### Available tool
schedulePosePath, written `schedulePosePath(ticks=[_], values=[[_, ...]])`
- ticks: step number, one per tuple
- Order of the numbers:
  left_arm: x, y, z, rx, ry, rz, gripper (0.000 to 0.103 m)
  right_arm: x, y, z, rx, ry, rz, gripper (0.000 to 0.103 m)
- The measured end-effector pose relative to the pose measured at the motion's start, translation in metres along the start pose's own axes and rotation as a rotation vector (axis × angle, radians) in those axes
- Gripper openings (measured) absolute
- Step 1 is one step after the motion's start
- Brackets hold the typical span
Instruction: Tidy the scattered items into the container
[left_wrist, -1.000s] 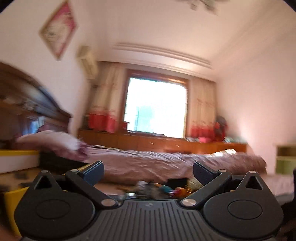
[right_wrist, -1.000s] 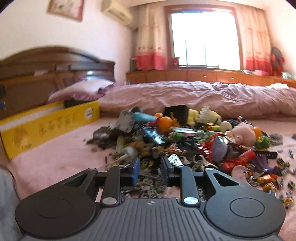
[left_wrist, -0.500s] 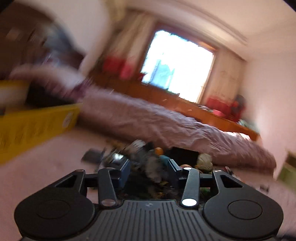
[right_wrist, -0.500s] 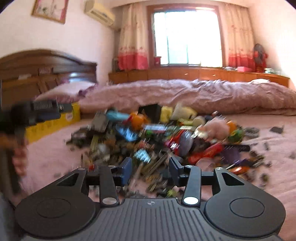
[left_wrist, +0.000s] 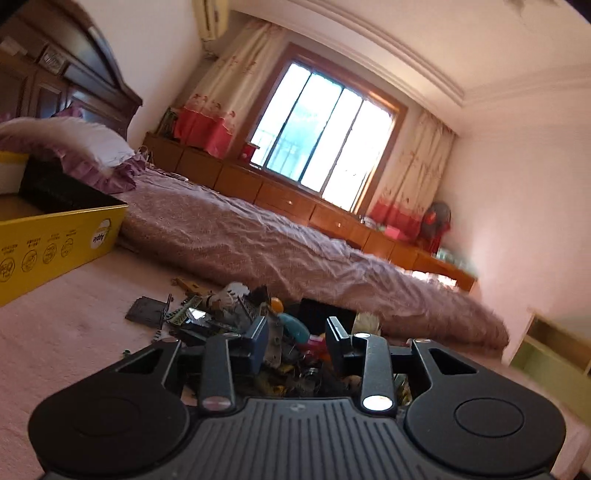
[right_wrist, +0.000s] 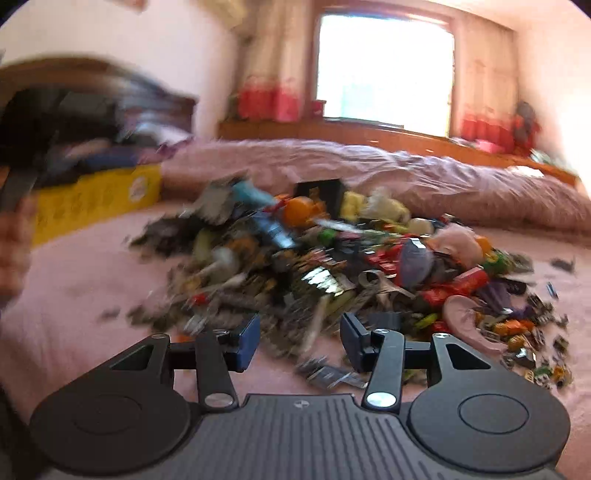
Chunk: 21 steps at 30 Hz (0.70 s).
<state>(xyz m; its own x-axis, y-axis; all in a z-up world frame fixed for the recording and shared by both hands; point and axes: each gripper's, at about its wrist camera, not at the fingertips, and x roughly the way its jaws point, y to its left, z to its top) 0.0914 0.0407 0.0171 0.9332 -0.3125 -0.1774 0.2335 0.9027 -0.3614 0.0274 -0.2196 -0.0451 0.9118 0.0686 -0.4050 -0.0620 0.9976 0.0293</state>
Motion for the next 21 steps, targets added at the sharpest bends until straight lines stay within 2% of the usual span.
schedulePosePath(ticks=[3,6,8,12,13,15,17,20,21], values=[[0.008,-0.004,-0.008,0.033,0.026,0.001,0.036,0.019,-0.015,0.004,0.114,0.062,0.015,0.031],[0.012,-0.007,-0.014,0.048,0.047,-0.015,0.036,0.029,-0.019,0.002,0.145,0.104,0.011,0.013],[0.012,-0.012,-0.018,0.088,0.050,-0.017,0.037,0.024,-0.022,0.005,0.154,0.076,0.021,0.012],[0.010,-0.020,-0.024,0.143,0.053,-0.034,0.040,-0.012,-0.037,0.026,0.184,-0.132,0.045,0.012],[0.010,-0.021,-0.026,0.147,0.058,-0.041,0.040,-0.016,-0.044,0.033,0.205,-0.160,0.055,0.012],[0.013,-0.023,-0.030,0.155,0.075,-0.058,0.041,-0.014,-0.070,0.049,0.294,-0.172,0.094,0.012],[0.016,-0.027,-0.037,0.188,0.095,-0.078,0.041,-0.002,-0.097,0.060,0.354,-0.160,0.085,0.012],[0.018,-0.044,-0.053,0.353,0.090,-0.043,0.042,0.017,-0.138,0.068,0.422,-0.128,0.013,0.012],[0.020,-0.050,-0.059,0.412,0.085,-0.022,0.043,0.020,-0.152,0.067,0.475,-0.129,0.016,0.012]])
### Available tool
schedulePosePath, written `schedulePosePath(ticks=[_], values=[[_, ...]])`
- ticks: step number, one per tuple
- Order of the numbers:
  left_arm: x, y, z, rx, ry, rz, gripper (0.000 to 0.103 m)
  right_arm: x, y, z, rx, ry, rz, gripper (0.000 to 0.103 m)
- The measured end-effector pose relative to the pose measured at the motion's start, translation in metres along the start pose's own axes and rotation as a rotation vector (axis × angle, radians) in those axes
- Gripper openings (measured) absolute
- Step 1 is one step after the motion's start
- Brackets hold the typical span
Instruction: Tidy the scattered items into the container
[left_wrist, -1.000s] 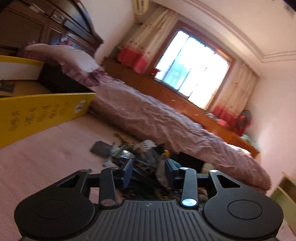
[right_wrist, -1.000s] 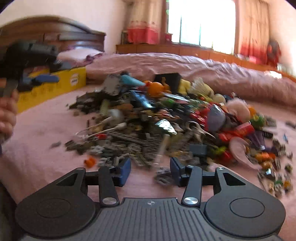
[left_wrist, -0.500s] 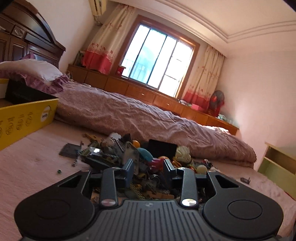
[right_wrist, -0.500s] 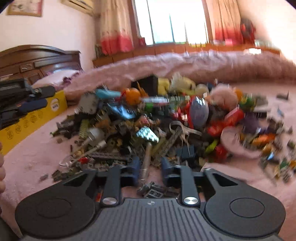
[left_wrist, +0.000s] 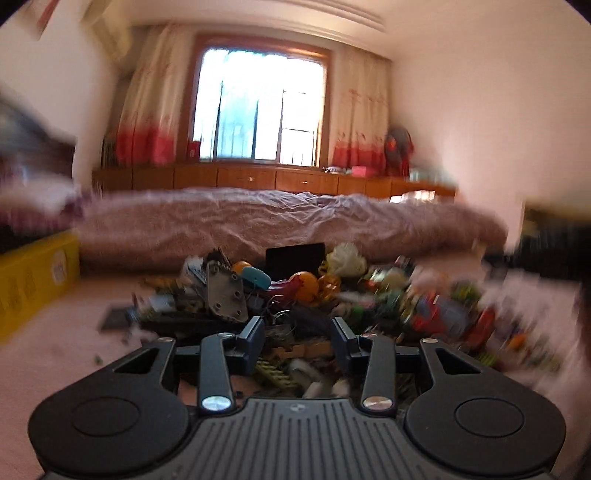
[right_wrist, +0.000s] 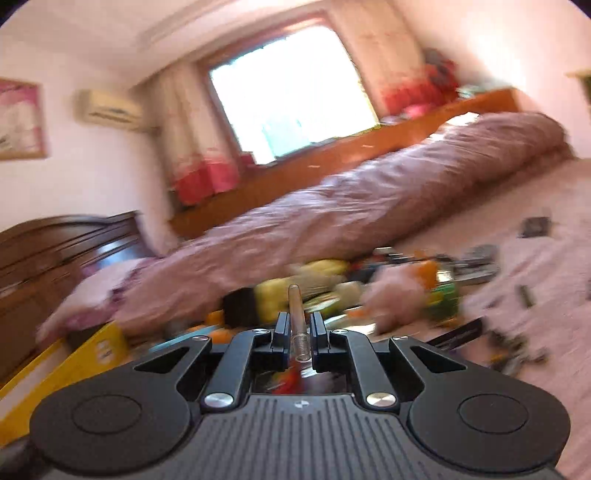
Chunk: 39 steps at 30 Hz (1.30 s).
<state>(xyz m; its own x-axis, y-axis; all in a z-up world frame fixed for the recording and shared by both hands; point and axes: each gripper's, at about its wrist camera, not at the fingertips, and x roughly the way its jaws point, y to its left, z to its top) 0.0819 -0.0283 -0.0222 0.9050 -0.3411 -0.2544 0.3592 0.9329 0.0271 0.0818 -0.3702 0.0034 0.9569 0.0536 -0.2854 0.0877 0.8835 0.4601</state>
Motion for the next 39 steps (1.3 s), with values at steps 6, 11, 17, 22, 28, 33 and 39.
schedulePosePath(ticks=[6,11,17,22,28,33,39], values=[[0.014,-0.005,-0.015,0.007,0.117,0.085,0.045,0.024,-0.024,0.003,0.076,-0.017,0.093,0.013],[0.020,0.006,-0.015,-0.039,0.144,0.046,0.056,0.029,0.000,-0.003,-0.024,-0.027,0.124,0.014],[0.026,0.010,-0.012,-0.124,0.143,-0.087,0.062,0.018,0.028,-0.012,-0.129,-0.019,0.206,0.015],[0.036,-0.005,-0.022,-0.040,0.224,-0.093,0.049,0.014,0.040,-0.016,-0.165,0.002,0.223,0.015],[0.037,0.010,-0.022,-0.150,0.231,-0.089,0.030,0.015,0.036,-0.012,-0.155,0.007,0.169,0.016],[0.036,0.026,-0.020,-0.239,0.236,-0.102,0.011,0.023,0.052,-0.025,-0.282,0.119,0.189,0.021],[0.025,0.018,-0.013,-0.199,0.175,-0.126,0.009,0.038,0.070,-0.050,-0.397,0.250,0.139,0.026]])
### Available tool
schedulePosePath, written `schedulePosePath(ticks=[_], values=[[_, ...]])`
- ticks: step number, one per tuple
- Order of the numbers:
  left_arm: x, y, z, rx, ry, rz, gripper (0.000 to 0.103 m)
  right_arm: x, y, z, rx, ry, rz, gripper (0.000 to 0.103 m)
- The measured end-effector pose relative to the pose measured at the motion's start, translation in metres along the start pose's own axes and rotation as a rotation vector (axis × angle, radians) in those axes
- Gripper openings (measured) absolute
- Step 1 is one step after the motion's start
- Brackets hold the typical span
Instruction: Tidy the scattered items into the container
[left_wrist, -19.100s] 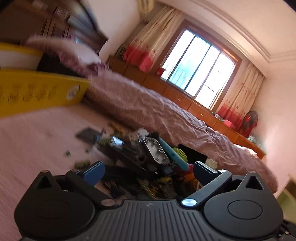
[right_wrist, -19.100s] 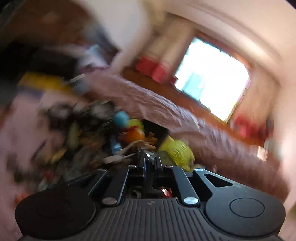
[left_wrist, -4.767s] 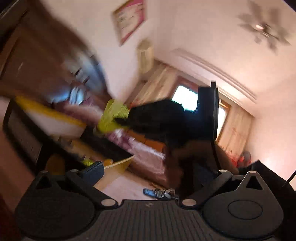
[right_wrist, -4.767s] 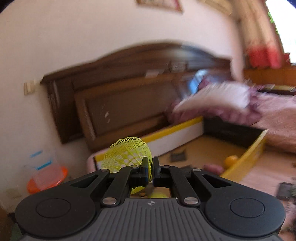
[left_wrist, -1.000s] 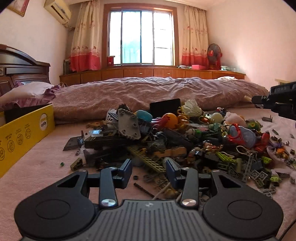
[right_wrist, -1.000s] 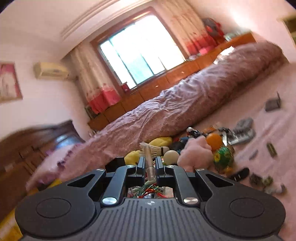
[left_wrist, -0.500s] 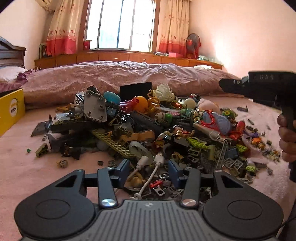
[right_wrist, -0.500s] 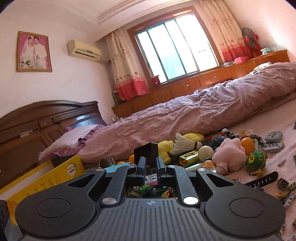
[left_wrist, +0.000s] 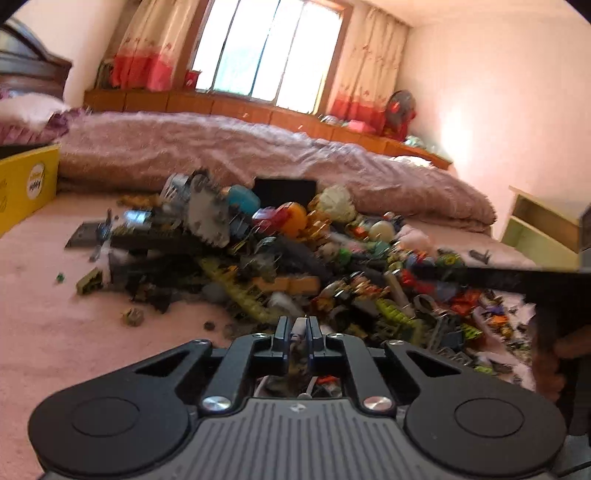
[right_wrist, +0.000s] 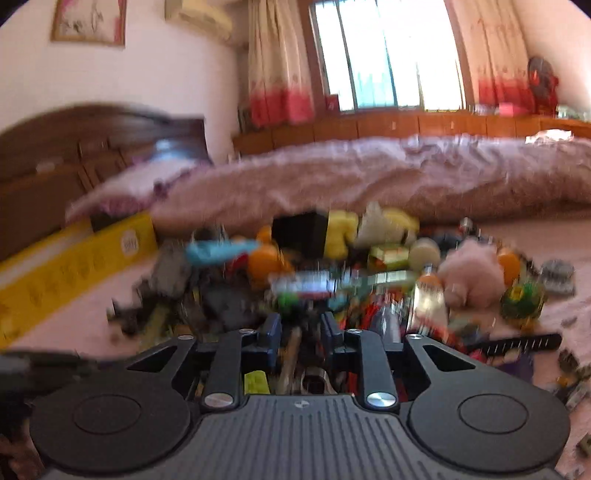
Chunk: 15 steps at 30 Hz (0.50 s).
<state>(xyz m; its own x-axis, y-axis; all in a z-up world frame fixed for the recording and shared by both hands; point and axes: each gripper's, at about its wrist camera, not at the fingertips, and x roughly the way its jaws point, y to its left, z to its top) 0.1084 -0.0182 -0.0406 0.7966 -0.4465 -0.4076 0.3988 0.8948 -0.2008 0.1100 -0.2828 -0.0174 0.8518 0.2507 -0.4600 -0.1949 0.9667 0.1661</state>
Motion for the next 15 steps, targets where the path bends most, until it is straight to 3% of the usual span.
schedulePosePath(ticks=[6,8,9,11,15], values=[[-0.027,-0.008,0.012,0.021,-0.152,-0.033,0.009,0.009,0.002,-0.009,-0.064,0.049,-0.021,0.025],[-0.038,-0.005,0.017,0.002,-0.221,-0.052,0.009,0.011,0.003,-0.009,-0.085,0.048,-0.048,0.010],[-0.043,-0.003,0.020,-0.013,-0.248,-0.061,0.009,0.011,0.003,-0.010,-0.098,0.046,-0.064,0.008],[-0.051,0.004,0.027,-0.058,-0.270,-0.070,0.009,0.010,0.002,-0.009,-0.095,0.044,-0.074,0.003],[-0.056,0.026,0.033,-0.163,-0.281,-0.016,0.009,0.006,-0.006,-0.005,-0.044,0.033,-0.052,0.003]])
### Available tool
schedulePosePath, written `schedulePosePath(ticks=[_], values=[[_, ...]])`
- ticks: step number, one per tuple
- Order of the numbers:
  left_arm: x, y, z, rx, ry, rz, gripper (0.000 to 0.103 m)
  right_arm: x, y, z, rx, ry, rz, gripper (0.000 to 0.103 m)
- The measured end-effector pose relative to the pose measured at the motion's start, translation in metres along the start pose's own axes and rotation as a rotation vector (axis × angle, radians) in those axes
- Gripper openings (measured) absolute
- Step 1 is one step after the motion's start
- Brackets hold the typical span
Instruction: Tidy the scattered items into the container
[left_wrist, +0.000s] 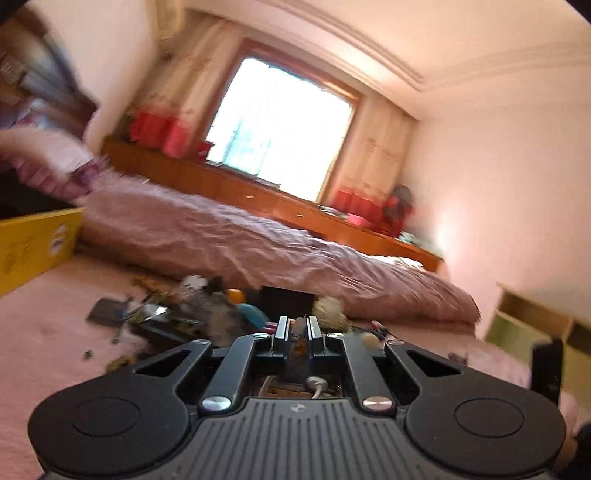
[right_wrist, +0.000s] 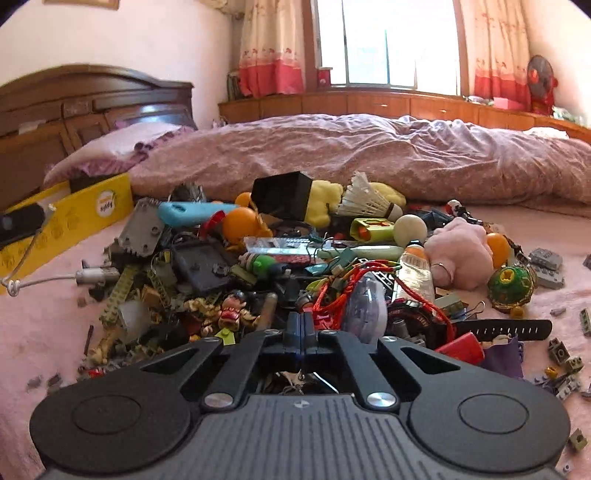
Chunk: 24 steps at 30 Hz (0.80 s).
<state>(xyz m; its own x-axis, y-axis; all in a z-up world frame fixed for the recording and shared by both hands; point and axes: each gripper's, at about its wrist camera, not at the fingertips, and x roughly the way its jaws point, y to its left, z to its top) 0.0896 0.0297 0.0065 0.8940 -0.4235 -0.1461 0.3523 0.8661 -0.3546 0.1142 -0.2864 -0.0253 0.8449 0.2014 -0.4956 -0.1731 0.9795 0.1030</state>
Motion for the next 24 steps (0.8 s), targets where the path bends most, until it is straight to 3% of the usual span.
schedulePosePath(ticks=[2,5,11,14,19,24], values=[[-0.001,0.012,0.005,-0.068,-0.008,0.022,0.009,-0.003,0.000,0.002,0.028,-0.014,0.034,0.013],[-0.007,0.025,0.013,-0.127,-0.040,0.032,0.009,-0.006,0.006,0.004,0.004,-0.049,0.073,0.018],[-0.018,0.033,0.023,-0.142,-0.081,0.015,0.009,0.013,0.018,-0.005,-0.048,0.029,0.049,0.015],[-0.019,0.029,0.023,-0.121,-0.087,0.010,0.009,0.010,0.019,-0.007,-0.052,0.011,0.046,0.010],[-0.021,0.029,0.021,-0.151,-0.098,0.007,0.009,-0.004,0.007,0.000,0.005,-0.060,0.036,0.010],[-0.019,0.031,0.020,-0.164,-0.088,0.018,0.009,-0.006,-0.002,0.000,0.057,-0.058,0.025,0.010]])
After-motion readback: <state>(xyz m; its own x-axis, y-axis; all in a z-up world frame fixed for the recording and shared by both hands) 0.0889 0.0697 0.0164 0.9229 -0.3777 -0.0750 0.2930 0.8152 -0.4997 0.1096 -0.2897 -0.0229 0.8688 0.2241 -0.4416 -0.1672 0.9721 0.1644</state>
